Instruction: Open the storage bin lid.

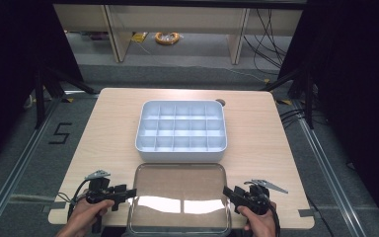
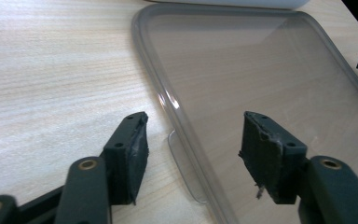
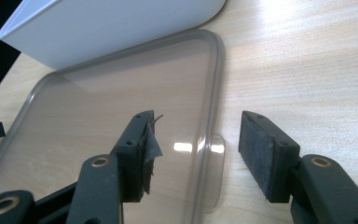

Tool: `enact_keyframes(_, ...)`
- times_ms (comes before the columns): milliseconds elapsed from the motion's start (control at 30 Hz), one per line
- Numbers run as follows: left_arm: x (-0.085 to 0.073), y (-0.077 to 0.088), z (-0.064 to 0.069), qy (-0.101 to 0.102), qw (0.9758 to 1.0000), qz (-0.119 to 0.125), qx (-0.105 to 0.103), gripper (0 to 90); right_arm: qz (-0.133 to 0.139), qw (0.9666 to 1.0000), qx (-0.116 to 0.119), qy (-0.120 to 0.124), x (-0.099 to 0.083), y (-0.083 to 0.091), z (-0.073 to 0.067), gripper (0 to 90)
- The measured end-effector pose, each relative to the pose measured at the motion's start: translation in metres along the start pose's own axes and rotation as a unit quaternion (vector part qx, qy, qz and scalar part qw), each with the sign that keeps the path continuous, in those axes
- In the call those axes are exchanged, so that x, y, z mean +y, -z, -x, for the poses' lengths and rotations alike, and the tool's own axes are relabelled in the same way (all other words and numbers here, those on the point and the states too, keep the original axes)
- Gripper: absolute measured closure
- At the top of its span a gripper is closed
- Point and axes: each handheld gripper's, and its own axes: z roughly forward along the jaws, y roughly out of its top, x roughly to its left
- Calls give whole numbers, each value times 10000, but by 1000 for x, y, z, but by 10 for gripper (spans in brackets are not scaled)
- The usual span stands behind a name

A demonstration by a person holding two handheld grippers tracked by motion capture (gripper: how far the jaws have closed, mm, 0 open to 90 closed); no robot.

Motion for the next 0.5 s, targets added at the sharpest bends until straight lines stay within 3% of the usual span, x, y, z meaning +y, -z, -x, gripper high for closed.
enact_keyframes(33, 0, 1, -1, -8, 10000, 2, -12, 387, 18, 10000, 4, 7, 0, 0, 0, 461)
enact_keyframes(100, 1, 1, 0, 8, 10000, 46, -3, 373, -2, 9997, 69, -229, 1, 2, -5, 442)
enact_keyframes(133, 1, 1, 0, -44, 10000, 71, -18, 366, 20, 9998, 65, -177, 2, 1, -4, 430)
enact_keyframes(167, 2, 2, 0, -38, 9999, 125, -50, 357, 85, 9999, 61, 30, 3, 1, -2, 419)
enact_keyframes(233, 2, 2, 0, -85, 9999, 129, -49, 327, 62, 9999, 75, -112, 4, 3, -5, 411)
enact_keyframes(267, 3, 3, 1, -173, 9997, 194, -25, 312, 244, 9997, 11, 93, 6, 4, -5, 401)
enact_keyframes(300, 3, 3, 1, -173, 9997, 194, -25, 301, 244, 9997, 11, 93, 6, 4, -5, 401)
enact_keyframes(333, 4, 4, 1, -200, 9994, 270, -42, 293, 385, 9983, -39, 438, 9, 5, -3, 388)
enact_keyframes(433, 5, 5, 1, -220, 9993, 291, -115, 265, 409, 9987, -72, 312, 11, 7, -8, 366)
enact_keyframes(500, 5, 3, 3, -278, 9992, 222, -164, 241, 460, 9974, -2, 556, 12, 7, -4, 336)
